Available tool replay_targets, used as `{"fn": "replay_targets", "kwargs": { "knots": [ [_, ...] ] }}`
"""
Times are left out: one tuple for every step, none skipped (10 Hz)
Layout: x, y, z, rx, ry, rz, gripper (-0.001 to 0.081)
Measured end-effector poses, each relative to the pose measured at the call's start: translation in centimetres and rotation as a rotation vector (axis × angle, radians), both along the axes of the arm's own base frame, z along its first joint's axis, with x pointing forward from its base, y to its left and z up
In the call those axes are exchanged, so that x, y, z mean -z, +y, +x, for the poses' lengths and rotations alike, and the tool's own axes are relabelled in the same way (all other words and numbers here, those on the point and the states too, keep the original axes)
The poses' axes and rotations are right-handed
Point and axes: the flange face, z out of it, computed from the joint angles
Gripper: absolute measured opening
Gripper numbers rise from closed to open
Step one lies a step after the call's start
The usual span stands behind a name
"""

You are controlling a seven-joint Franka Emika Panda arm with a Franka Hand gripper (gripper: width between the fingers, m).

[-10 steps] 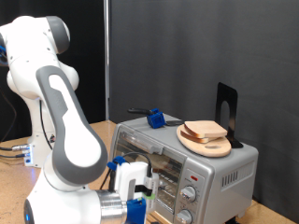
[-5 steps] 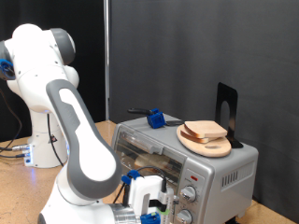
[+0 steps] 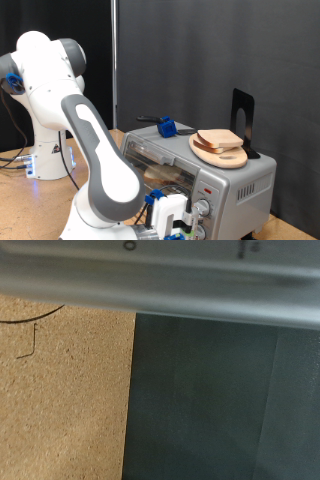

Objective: Make a piece of toast with the oven

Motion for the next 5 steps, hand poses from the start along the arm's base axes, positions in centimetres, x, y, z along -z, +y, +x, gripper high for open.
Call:
{"fn": "replay_targets", "kwargs": {
  "knots": [
    [0.06, 0.18, 0.01, -0.002, 0.004, 0.001, 0.0808],
    [0.03, 0.22, -0.02, -0.005, 0.005, 0.005, 0.0808],
    [-0.05, 0.27, -0.12, -0.014, 0.006, 0.016, 0.0785],
    [-0.03, 0.43, -0.32, -0.027, 0.009, 0.024, 0.0785],
    [0.16, 0.83, -0.71, -0.044, 0.017, 0.034, 0.0603]
  ]
}}
